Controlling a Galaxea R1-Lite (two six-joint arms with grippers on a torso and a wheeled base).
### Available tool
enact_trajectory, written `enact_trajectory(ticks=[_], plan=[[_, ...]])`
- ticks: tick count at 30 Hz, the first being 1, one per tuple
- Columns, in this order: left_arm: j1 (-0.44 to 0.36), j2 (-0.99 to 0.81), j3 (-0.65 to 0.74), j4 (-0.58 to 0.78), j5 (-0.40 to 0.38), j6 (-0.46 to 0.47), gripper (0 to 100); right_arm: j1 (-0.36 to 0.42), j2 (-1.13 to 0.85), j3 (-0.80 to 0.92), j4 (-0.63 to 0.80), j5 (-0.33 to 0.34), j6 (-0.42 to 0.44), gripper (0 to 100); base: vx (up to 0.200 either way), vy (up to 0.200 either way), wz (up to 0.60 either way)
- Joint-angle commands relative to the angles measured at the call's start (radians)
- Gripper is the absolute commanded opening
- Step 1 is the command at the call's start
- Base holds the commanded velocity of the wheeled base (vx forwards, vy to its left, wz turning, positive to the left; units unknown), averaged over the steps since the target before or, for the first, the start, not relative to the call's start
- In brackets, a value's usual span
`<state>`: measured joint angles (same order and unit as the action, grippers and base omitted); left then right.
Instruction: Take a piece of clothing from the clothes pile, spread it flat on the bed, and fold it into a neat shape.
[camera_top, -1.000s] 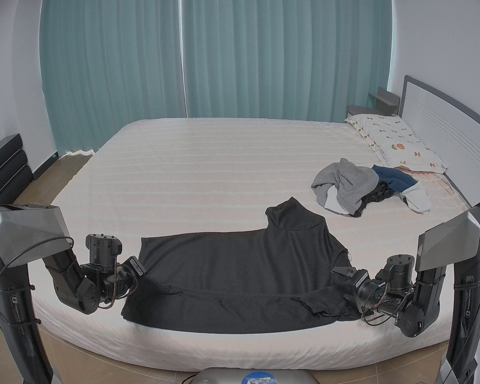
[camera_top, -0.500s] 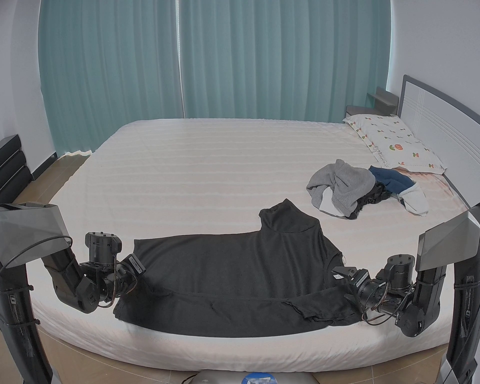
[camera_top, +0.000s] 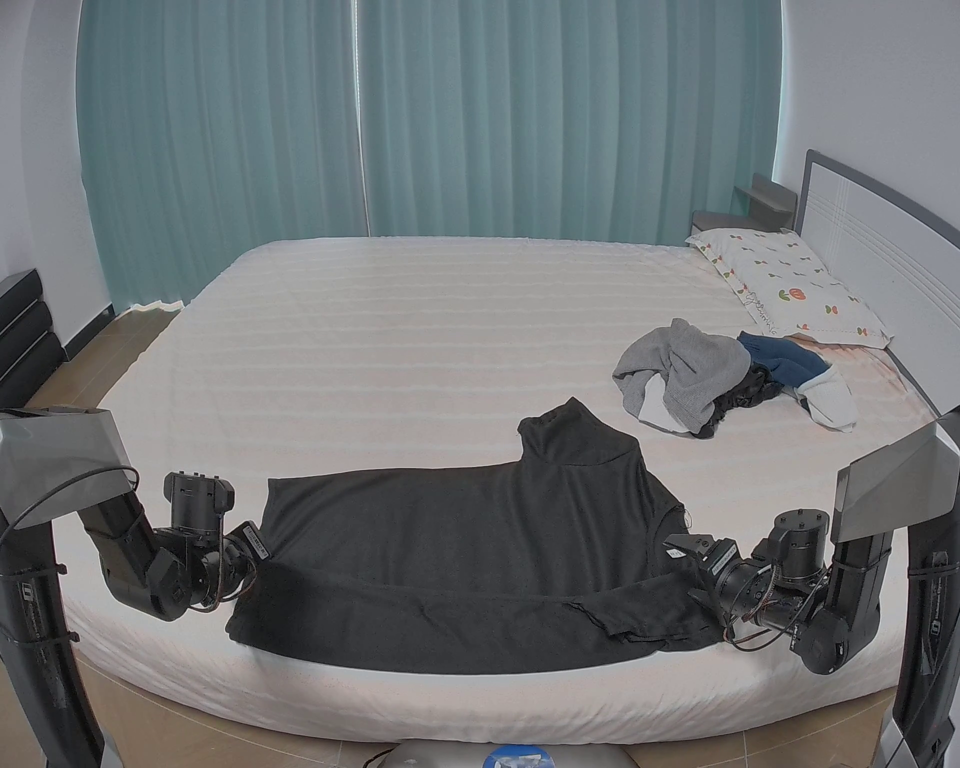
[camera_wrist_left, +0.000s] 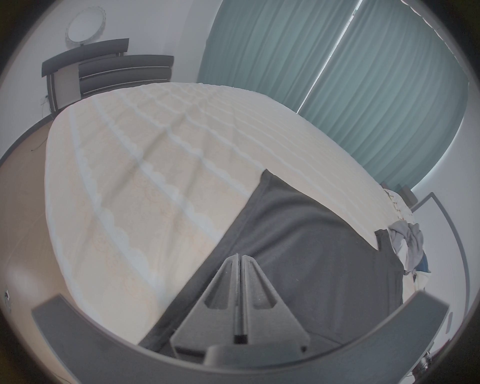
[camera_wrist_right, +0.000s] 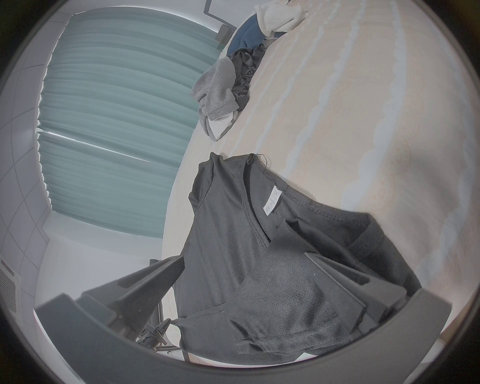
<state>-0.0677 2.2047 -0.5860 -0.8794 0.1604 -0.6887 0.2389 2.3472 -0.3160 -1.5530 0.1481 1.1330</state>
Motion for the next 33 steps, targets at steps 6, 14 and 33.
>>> enact_trajectory(ticks=[6,14,33], plan=[[0.034,0.052,-0.026,0.016,0.007,0.021,0,0.000,0.000,0.000,-0.015,0.001,-0.001,100,0.000,0.000,0.00],[0.032,0.104,-0.051,0.013,0.007,0.031,0,0.000,0.000,0.000,-0.015,0.001,-0.001,100,0.000,0.000,0.00],[0.043,-0.065,-0.043,-0.001,-0.016,-0.011,100,0.000,0.000,-0.002,-0.015,0.001,0.001,100,0.000,0.000,0.00]])
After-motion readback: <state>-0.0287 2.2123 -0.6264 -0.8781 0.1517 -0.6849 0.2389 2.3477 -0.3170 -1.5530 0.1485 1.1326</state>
